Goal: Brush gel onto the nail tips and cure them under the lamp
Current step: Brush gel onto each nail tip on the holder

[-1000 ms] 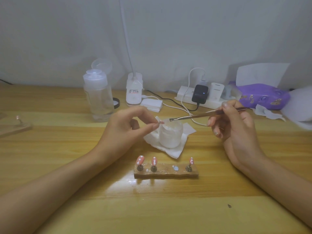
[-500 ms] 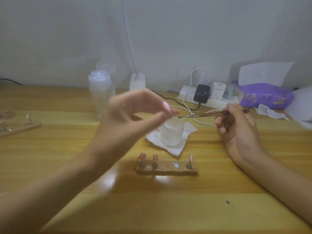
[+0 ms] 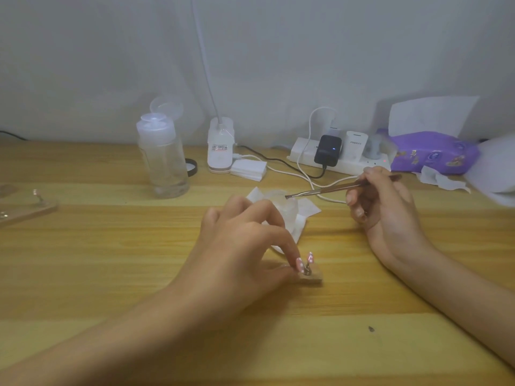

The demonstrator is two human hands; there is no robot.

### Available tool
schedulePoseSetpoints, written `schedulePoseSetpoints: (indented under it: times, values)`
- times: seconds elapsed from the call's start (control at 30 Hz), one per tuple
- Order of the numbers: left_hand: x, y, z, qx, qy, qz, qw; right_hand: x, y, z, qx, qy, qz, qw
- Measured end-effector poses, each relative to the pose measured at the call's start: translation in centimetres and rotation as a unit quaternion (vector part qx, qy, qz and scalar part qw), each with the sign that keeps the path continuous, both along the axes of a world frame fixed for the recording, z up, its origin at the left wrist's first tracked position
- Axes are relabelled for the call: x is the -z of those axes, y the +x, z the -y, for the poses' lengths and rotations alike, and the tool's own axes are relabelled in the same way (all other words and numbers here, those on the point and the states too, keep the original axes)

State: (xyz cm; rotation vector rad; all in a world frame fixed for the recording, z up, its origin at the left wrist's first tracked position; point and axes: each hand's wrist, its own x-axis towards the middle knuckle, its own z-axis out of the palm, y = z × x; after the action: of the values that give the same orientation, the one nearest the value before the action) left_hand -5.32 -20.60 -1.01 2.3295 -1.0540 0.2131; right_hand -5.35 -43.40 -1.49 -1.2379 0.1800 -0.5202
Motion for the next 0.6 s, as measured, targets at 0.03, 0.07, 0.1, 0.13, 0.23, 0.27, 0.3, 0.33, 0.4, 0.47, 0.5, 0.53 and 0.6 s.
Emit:
schedulePoseSetpoints:
  times: [0.03,0.07,0.1,0.13,0.23,0.27,0.3,0.33,0.4,0.47,0.5,0.53,0.6]
  values:
    - [-0.1,0.0,0.0,-0.003,0.002,0.001,1.0,0.0,0.0,0.0,0.0,0.0,-0.001,1.0]
    - [-0.1,0.0,0.0,-0.008,0.003,0.0,1.0,0.0,0.0,-0.1,0.0,-0.001,-0.001,1.0]
    - [-0.2,0.0,0.0,-0.015,0.007,-0.003,1.0,-0.1,0.0,-0.1,0.0,-0.001,-0.001,1.0]
    - [-0.3,0.0,0.0,-0.021,0.013,-0.008,1.0,-0.1,0.0,-0.1,-0.001,-0.002,-0.002,1.0]
    - [-0.5,-0.1,0.1,-0.026,0.027,-0.029,0.999,-0.1,-0.1,-0.1,-0.002,-0.006,-0.003,1.0]
    - [-0.5,-0.1,0.1,-0.025,0.029,-0.033,0.999,-0.1,-0.1,-0.1,-0.002,-0.007,-0.003,1.0]
    - [-0.6,-0.1,0.2,-0.026,0.035,-0.032,0.999,-0.1,-0.1,-0.2,-0.002,-0.008,-0.003,1.0]
    - [-0.6,-0.2,0.2,-0.027,0.043,-0.027,0.998,-0.1,-0.1,-0.2,-0.002,-0.008,-0.003,1.0]
    - [-0.5,-0.3,0.5,-0.028,0.059,-0.014,0.998,-0.1,-0.1,-0.2,-0.003,-0.009,-0.001,1.0]
    - [-0.5,-0.4,0.9,-0.029,0.077,0.006,0.997,-0.1,-0.1,-0.2,-0.005,-0.009,0.001,1.0]
    - [-0.5,-0.4,1.1,-0.029,0.089,0.024,0.995,-0.1,0.0,-0.2,-0.004,-0.01,0.001,1.0]
    - [-0.5,-0.5,1.4,-0.028,0.099,0.04,0.994,0.0,0.0,-0.1,-0.002,-0.01,-0.001,1.0]
    - [-0.6,-0.6,1.8,-0.02,0.103,0.063,0.992,0.0,0.1,-0.1,0.003,-0.009,-0.004,1.0]
